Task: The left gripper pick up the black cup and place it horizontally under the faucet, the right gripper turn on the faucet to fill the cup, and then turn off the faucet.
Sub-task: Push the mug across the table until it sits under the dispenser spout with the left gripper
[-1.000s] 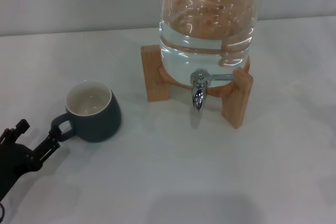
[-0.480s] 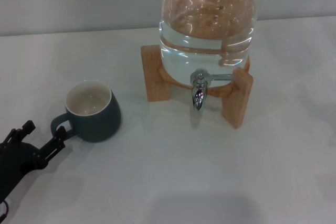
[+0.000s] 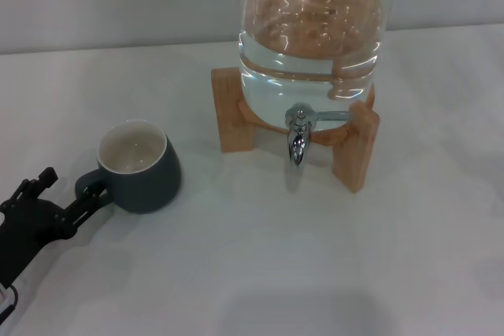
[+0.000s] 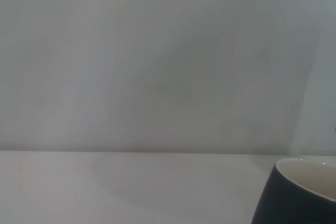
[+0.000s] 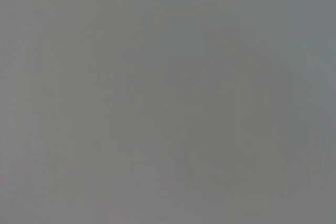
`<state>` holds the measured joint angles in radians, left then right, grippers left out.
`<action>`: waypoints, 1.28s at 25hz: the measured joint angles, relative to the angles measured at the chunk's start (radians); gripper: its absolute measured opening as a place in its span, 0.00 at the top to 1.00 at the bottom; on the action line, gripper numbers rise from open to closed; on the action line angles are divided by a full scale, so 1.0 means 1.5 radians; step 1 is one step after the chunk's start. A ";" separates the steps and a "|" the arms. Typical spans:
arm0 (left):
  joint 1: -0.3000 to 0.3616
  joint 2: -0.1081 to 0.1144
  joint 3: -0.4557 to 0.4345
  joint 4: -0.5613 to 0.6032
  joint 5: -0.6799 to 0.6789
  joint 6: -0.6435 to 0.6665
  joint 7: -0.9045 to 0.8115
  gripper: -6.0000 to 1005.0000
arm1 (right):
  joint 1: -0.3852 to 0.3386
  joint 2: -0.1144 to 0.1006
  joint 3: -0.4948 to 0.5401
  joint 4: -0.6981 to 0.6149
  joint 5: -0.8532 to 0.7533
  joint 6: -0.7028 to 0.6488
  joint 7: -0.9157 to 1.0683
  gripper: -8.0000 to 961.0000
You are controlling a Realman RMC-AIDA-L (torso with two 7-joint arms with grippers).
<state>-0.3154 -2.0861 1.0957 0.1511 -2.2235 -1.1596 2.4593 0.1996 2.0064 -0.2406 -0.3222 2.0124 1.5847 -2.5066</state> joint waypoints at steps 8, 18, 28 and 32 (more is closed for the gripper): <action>-0.005 0.000 0.002 -0.001 0.002 0.005 0.000 0.23 | 0.000 0.000 0.003 0.000 0.000 -0.002 0.000 0.18; -0.008 -0.001 0.010 -0.002 0.004 0.010 0.003 0.57 | 0.003 0.000 0.002 0.000 0.001 -0.005 0.000 0.18; -0.010 -0.001 0.010 0.000 0.001 0.011 0.004 0.81 | 0.003 0.000 0.003 0.000 -0.001 -0.005 0.000 0.18; -0.012 -0.001 0.010 0.007 0.004 0.008 0.009 0.81 | 0.005 0.000 0.003 0.000 0.000 -0.005 0.000 0.18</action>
<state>-0.3334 -2.0876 1.1107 0.1618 -2.2176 -1.1474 2.4724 0.2074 2.0064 -0.2367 -0.3220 2.0123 1.5769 -2.5065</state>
